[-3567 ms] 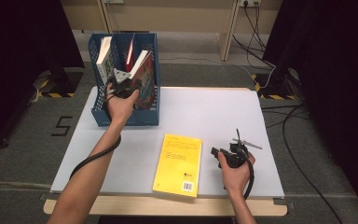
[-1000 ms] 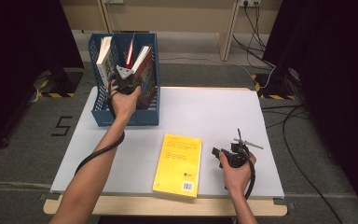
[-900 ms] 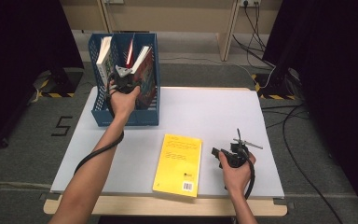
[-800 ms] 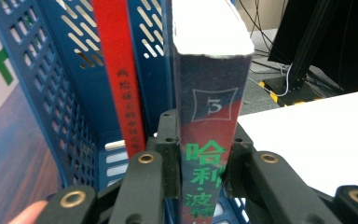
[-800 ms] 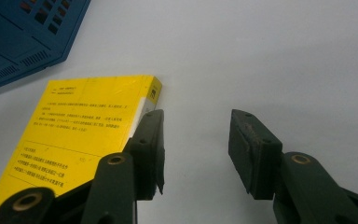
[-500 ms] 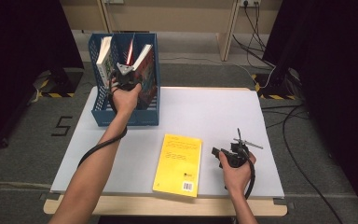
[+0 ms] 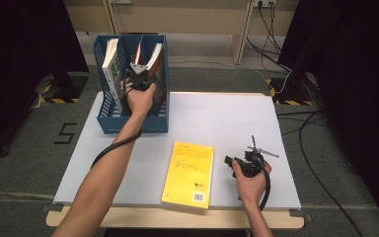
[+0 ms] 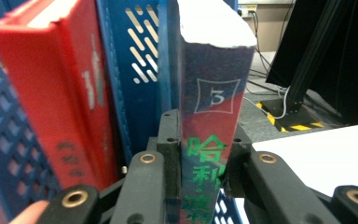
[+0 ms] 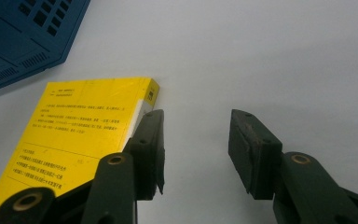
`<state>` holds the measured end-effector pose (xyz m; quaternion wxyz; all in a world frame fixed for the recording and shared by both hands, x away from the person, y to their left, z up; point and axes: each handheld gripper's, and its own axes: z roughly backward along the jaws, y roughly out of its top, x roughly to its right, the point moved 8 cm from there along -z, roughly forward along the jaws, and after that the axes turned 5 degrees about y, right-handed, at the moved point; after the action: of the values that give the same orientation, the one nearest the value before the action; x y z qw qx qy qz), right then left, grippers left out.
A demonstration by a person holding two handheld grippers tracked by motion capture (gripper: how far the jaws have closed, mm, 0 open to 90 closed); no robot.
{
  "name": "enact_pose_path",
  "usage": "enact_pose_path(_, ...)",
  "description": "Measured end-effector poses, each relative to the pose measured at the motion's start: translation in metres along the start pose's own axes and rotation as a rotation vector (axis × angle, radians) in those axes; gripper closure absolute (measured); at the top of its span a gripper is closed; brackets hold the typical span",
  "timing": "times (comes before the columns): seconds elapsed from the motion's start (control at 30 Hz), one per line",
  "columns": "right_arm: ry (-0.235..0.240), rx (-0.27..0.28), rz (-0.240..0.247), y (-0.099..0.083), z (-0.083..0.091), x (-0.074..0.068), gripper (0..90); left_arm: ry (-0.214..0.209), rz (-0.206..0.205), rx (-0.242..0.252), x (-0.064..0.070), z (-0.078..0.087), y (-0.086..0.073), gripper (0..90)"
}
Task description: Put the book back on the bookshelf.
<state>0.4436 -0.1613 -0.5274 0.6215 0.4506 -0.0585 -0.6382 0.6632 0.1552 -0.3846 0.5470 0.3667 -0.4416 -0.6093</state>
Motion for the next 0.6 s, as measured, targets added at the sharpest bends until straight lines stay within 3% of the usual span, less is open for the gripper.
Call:
enact_pose_path(0.47, -0.002, 0.002, 0.006, 0.000, 0.000, 0.000, 56.3, -0.085, -0.004, 0.004, 0.018, -0.004, 0.001, 69.8)
enact_pose_path(0.6, 0.001, -0.004, 0.001, -0.001, 0.000, -0.001, 56.3, -0.076, -0.024, 0.013, 0.017, -0.002, 0.000, 66.9)
